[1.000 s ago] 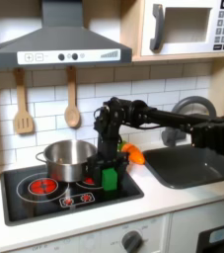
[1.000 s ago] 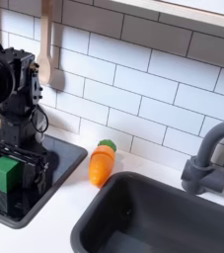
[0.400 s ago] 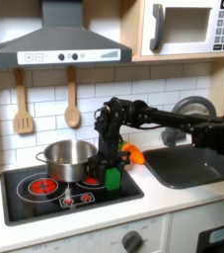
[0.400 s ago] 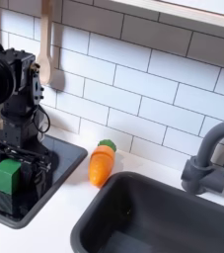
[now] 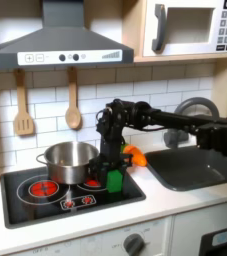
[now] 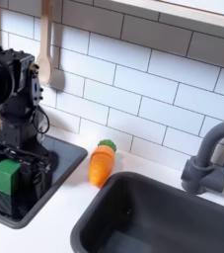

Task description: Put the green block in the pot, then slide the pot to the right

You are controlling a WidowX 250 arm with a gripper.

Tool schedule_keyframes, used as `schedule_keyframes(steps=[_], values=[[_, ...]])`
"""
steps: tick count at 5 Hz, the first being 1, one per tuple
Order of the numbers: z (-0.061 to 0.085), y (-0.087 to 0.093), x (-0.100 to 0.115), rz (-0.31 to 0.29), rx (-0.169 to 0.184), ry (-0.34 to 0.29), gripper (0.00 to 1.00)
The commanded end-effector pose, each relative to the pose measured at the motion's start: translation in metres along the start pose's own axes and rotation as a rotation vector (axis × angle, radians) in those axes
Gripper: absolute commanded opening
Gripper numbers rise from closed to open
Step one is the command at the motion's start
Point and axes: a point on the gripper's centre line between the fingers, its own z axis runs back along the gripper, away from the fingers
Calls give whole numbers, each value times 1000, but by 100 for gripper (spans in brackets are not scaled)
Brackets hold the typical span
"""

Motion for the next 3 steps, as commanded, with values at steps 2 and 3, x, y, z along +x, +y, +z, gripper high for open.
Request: schedule_keyframes(steps=[2, 3], values=[[53, 2, 2, -22, -7, -39, 0], [64, 6, 10, -12, 2, -77, 0]])
